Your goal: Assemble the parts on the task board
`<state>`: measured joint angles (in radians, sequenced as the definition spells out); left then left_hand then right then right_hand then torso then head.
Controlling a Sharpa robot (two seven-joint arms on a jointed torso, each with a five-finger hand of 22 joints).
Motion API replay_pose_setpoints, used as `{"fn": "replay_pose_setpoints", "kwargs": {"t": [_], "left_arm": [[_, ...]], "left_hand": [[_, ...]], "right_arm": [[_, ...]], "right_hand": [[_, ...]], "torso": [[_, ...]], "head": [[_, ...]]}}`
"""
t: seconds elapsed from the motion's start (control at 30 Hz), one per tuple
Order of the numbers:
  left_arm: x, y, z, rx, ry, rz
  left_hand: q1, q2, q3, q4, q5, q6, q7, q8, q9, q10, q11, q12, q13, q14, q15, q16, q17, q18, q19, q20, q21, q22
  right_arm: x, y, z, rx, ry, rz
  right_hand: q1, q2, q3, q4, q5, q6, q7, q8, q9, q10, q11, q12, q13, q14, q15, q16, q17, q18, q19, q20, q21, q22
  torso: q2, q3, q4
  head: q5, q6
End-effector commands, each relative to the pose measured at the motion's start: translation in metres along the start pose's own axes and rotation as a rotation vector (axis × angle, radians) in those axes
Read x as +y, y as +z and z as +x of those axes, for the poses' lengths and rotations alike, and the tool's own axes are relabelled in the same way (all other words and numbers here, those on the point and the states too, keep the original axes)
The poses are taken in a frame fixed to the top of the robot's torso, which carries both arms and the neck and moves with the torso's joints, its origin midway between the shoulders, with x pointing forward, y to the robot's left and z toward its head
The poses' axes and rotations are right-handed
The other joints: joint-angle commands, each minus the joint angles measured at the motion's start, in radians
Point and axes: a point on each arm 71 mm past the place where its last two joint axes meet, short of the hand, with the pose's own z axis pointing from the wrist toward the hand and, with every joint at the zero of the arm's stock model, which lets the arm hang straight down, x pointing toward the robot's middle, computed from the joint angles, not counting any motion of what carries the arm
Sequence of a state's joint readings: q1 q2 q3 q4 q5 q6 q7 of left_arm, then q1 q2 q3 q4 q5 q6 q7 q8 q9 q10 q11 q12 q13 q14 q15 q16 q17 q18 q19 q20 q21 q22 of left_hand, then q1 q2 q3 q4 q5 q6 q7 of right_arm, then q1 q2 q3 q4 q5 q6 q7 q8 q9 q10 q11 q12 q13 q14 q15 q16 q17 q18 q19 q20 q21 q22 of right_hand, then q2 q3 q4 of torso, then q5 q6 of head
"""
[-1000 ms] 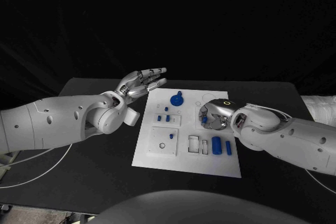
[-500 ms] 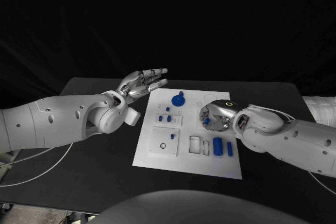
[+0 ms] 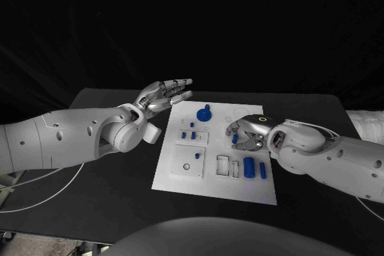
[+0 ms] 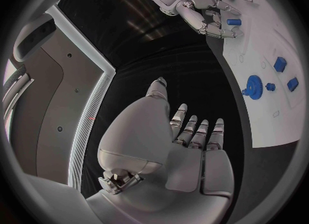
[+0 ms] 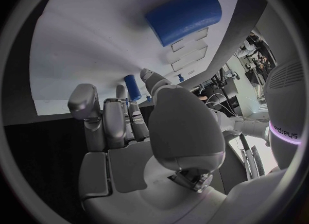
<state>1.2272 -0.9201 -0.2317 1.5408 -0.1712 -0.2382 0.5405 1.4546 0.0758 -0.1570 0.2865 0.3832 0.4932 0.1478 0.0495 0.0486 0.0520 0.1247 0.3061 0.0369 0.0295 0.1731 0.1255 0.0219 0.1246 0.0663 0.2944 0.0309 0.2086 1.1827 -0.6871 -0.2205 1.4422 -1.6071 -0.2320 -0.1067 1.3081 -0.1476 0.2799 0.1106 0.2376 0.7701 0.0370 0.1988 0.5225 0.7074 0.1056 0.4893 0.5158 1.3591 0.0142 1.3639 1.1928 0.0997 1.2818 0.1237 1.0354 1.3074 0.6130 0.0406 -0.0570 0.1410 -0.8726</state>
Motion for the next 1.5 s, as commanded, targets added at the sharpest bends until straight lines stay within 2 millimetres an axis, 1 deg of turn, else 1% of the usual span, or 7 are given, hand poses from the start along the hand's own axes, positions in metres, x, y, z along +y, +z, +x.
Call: {"fn": "replay_pose_setpoints", "kwargs": {"t": [0.03, 0.1, 0.27, 0.6, 0.77, 1.13, 1.5], "left_arm": [[-0.001, 0.001, 0.003, 0.022, -0.007, 0.007], [-0.001, 0.001, 0.003, 0.022, -0.007, 0.006], [-0.001, 0.001, 0.002, 0.021, -0.007, 0.005], [0.0, 0.001, 0.003, 0.024, -0.008, 0.003], [0.0, 0.001, 0.003, 0.024, -0.008, 0.002], [0.0, 0.001, 0.004, 0.025, -0.008, -0.003], [0.001, 0.002, 0.004, 0.03, -0.01, -0.009]], "left_hand": [[0.009, 0.002, -0.006, 0.002, 0.008, 0.005, -0.001, 0.003, 0.001, -0.002, -0.001, 0.005, 0.001, 0.002, 0.007, 0.006, 0.001, -0.013, 0.005, 0.0, 0.005, -0.002], [0.009, 0.003, -0.006, 0.002, 0.009, 0.005, -0.001, 0.003, 0.001, -0.002, -0.001, 0.005, 0.001, 0.002, 0.007, 0.006, 0.001, -0.013, 0.005, 0.0, 0.005, -0.002], [0.012, 0.004, -0.006, 0.002, 0.013, 0.005, 0.0, 0.003, 0.001, -0.002, -0.001, 0.006, 0.001, 0.002, 0.008, 0.007, 0.001, -0.014, 0.004, 0.0, 0.004, -0.004], [0.019, 0.006, -0.007, 0.001, 0.019, 0.007, -0.001, 0.003, 0.001, -0.002, -0.001, 0.006, 0.001, 0.002, 0.012, 0.008, 0.001, -0.017, 0.004, 0.0, 0.004, -0.006], [0.021, 0.006, -0.008, 0.001, 0.022, 0.007, -0.001, 0.003, 0.001, -0.002, -0.002, 0.007, 0.001, 0.002, 0.013, 0.009, 0.002, -0.018, 0.004, 0.0, 0.004, -0.006], [0.03, 0.009, -0.008, 0.0, 0.028, 0.013, 0.001, 0.003, 0.001, 0.0, -0.001, 0.011, 0.002, 0.004, 0.017, 0.012, 0.002, -0.02, 0.003, 0.0, 0.004, -0.008], [0.036, 0.011, -0.008, -0.001, 0.031, 0.015, 0.002, 0.004, 0.001, 0.001, 0.001, 0.013, 0.002, 0.004, 0.019, 0.013, 0.002, -0.022, 0.004, 0.001, 0.004, -0.007]], "right_arm": [[-0.004, -0.002, 0.005, 0.025, -0.037, 0.024], [-0.004, -0.003, 0.005, 0.018, -0.038, 0.023], [-0.004, -0.005, 0.003, -0.004, -0.037, 0.014], [-0.005, -0.006, 0.002, -0.015, -0.037, 0.008], [-0.005, -0.006, 0.002, -0.017, -0.033, 0.003], [-0.005, -0.005, 0.0, -0.041, -0.02, -0.008], [-0.004, -0.007, -0.005, -0.045, -0.016, -0.009]], "right_hand": [[-0.007, 0.004, -0.011, 0.005, 0.035, 0.023, -0.002, -0.008, -0.009, 0.001, -0.002, 0.002, 0.006, -0.006, 0.002, -0.002, 0.001, 0.011, -0.005, 0.0, -0.006, 0.115], [0.0, 0.006, -0.01, 0.003, 0.084, 0.047, -0.002, -0.005, -0.01, 0.013, -0.004, 0.009, 0.009, -0.005, 0.0, -0.001, 0.002, 0.011, -0.003, -0.001, -0.007, 0.116], [0.024, 0.004, 0.011, -0.015, 0.272, 0.098, 0.001, 0.007, 0.006, 0.048, -0.011, 0.044, 0.031, 0.001, -0.008, 0.005, 0.01, 0.008, 0.006, -0.006, 0.0, 0.121], [0.042, 0.006, 0.052, -0.051, 0.433, 0.106, 0.02, 0.036, 0.082, 0.074, -0.022, 0.089, 0.064, 0.003, -0.017, 0.008, 0.014, 0.007, 0.011, -0.017, 0.011, 0.124], [0.045, 0.013, 0.06, -0.066, 0.445, 0.112, 0.036, 0.057, 0.122, 0.103, -0.032, 0.116, 0.08, 0.01, -0.023, 0.014, 0.023, 0.005, 0.019, -0.022, 0.029, 0.128], [0.069, 0.037, 0.073, -0.101, 0.405, 0.127, 0.075, 0.128, 0.224, 0.15, -0.052, 0.144, 0.096, 0.021, -0.033, 0.021, 0.035, 0.0, 0.029, -0.033, 0.058, 0.133], [0.062, 0.04, 0.07, -0.1, 0.371, 0.136, 0.075, 0.149, 0.253, 0.165, -0.052, 0.145, 0.096, 0.025, -0.033, 0.024, 0.039, -0.001, 0.033, -0.033, 0.07, 0.135]], "torso": [[0.0, 0.0004, 0.0], [0.0, 0.0004, 0.0], [0.0, -0.0002, -0.0006], [0.0, 0.0002, 0.0003], [0.0, -0.0001, 0.0003], [-0.001, 0.0001, -0.0002], [0.0, 0.0, -0.0006]], "head": [[0.001, 0.0], [0.002, 0.0], [0.001, 0.0], [0.002, 0.0], [0.002, 0.0], [0.007, 0.0], [0.008, 0.0]]}}
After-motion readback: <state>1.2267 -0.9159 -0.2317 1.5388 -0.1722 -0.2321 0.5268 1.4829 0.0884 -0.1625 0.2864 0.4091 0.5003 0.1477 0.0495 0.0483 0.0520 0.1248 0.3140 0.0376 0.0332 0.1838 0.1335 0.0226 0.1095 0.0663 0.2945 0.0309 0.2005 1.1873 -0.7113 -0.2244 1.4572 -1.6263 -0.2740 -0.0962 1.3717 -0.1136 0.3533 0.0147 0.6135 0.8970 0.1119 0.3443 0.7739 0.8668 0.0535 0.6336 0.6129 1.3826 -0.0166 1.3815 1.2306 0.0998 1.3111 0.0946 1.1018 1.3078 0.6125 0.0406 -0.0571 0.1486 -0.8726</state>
